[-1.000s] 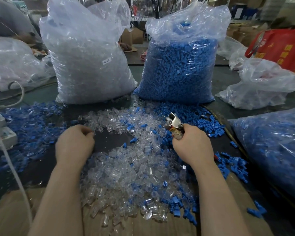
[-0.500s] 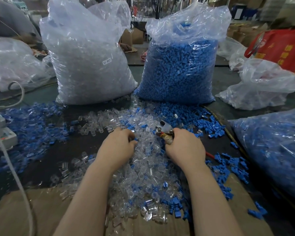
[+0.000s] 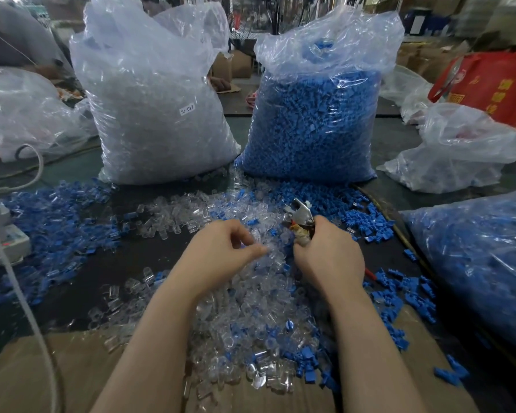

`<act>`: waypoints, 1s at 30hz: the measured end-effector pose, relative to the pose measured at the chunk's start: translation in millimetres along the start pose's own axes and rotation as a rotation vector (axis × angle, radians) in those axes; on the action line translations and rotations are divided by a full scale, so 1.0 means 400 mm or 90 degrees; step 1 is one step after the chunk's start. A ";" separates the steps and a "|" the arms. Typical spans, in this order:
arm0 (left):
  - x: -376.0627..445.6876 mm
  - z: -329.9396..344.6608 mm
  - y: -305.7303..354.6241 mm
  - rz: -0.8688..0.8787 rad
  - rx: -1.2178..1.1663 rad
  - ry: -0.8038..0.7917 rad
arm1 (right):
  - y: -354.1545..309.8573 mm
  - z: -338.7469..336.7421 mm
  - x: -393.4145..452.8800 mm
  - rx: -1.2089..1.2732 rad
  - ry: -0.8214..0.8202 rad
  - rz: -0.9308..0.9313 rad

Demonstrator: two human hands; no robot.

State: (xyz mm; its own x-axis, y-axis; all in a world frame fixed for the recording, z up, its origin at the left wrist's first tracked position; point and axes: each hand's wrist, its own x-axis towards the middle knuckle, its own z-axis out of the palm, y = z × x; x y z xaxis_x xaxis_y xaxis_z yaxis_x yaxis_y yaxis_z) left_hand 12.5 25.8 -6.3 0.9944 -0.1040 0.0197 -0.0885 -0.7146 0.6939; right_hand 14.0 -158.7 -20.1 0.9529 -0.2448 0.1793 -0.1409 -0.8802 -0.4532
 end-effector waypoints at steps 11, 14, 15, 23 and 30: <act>-0.004 -0.016 0.013 -0.054 0.008 -0.060 | 0.004 -0.004 0.010 0.207 0.046 -0.042; -0.006 -0.028 0.010 -0.050 0.033 -0.105 | 0.001 -0.005 0.005 0.255 0.058 -0.051; -0.006 -0.031 0.008 -0.050 0.036 -0.109 | -0.001 -0.005 0.003 0.259 0.059 -0.054; -0.006 -0.016 0.013 -0.096 -0.121 0.002 | -0.007 -0.014 -0.002 0.339 0.055 -0.036; -0.010 -0.014 0.033 -0.086 -0.381 0.064 | -0.017 -0.014 -0.006 0.364 0.041 -0.064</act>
State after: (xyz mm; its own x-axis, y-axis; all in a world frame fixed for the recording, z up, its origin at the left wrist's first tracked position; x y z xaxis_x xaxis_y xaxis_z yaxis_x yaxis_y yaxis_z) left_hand 7.6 20.8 6.9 0.9977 0.0466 -0.0494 0.0579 -0.2028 0.9775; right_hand 11.1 -154.3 -12.6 0.9331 -0.2117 0.2908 0.1338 -0.5461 -0.8270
